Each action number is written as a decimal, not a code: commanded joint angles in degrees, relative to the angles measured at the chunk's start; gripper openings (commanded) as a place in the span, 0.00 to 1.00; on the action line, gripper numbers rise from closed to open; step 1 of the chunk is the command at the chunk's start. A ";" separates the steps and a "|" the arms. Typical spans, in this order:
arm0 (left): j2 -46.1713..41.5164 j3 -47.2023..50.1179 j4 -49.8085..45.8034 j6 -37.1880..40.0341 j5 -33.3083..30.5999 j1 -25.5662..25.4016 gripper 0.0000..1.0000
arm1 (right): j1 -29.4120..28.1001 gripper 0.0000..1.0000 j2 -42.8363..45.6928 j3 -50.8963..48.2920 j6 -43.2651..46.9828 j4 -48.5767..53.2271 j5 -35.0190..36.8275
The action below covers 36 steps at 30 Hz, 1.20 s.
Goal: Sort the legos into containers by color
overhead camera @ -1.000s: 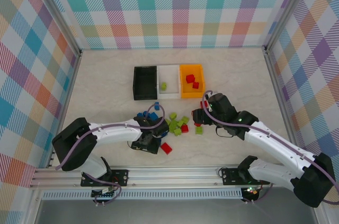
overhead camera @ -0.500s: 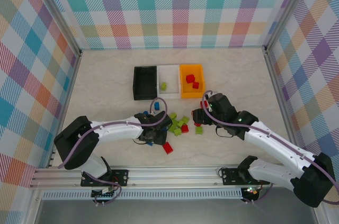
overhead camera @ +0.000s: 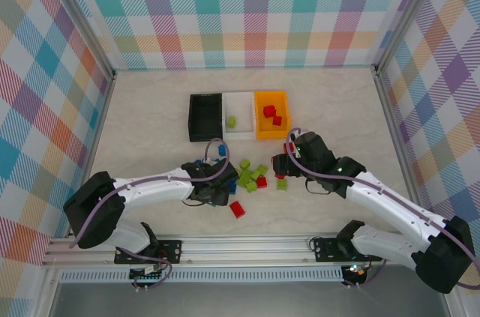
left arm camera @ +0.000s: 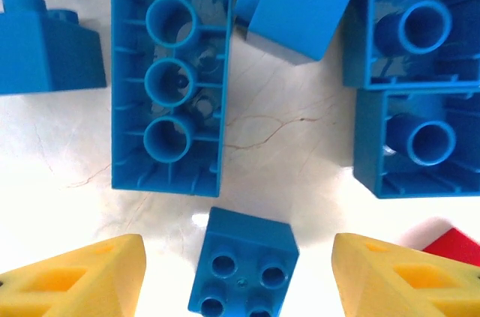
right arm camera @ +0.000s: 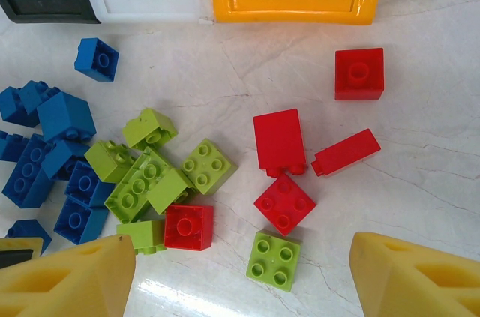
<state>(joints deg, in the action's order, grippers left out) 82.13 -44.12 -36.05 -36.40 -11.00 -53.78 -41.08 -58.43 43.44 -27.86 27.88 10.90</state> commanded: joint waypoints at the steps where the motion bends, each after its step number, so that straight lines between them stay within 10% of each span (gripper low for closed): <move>1: -0.30 1.96 -2.36 -0.58 0.72 0.54 0.66 | 0.04 0.76 0.29 1.08 -0.18 -0.98 -0.41; 25: -5.56 -1.27 -4.94 -0.60 -2.35 0.98 0.38 | 0.04 0.76 0.43 1.03 -0.27 -0.98 0.05; 36: 0.40 -21.97 -2.60 6.90 -11.11 17.96 0.37 | 0.04 0.76 -0.67 0.91 -0.49 -2.04 0.26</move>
<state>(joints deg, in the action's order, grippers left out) 77.52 -60.03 -39.97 -33.47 -16.78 -38.87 -41.08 -58.57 43.44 -27.88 27.42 10.92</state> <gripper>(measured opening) 0.373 0.758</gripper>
